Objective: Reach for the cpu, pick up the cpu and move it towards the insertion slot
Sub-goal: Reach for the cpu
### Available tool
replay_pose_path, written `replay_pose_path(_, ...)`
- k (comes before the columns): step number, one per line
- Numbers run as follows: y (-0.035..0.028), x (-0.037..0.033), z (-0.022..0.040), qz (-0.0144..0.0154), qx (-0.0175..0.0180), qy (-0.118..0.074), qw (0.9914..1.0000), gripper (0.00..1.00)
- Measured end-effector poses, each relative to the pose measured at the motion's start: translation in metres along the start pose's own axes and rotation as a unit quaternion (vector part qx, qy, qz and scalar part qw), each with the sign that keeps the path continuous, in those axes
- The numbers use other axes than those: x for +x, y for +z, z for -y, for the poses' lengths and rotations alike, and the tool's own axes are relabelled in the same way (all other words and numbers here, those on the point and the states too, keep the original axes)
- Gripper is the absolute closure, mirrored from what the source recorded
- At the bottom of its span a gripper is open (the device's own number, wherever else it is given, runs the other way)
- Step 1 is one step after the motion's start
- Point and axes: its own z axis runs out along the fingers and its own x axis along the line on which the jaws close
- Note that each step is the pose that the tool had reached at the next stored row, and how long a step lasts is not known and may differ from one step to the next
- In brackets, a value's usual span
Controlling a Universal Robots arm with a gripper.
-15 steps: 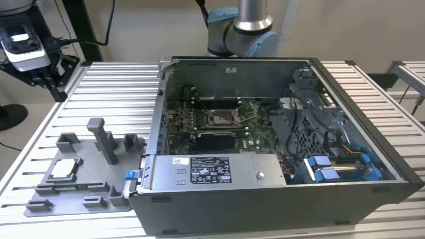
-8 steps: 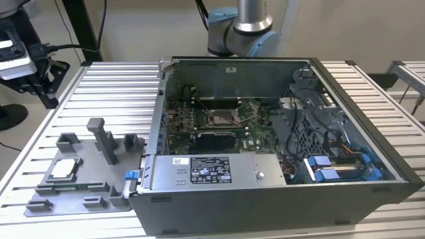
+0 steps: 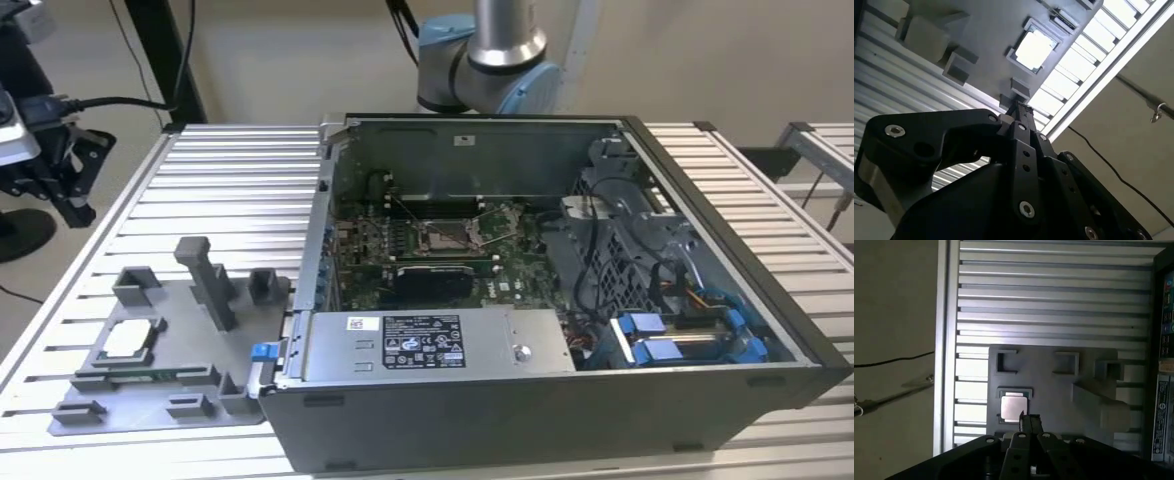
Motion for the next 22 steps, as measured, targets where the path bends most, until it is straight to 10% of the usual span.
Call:
replay_pose_path(14, 0.0001, 0.0029, 0.0005, 0.0001, -0.0038, 0.000, 0.99999, 1.00)
replay_pose_path(15, 0.0001, 0.0029, 0.0005, 0.0001, -0.0041, 0.000, 0.99999, 0.00)
replay_pose_path(22, 0.0001, 0.0029, 0.0005, 0.0001, -0.0062, 0.000, 0.99998, 0.00)
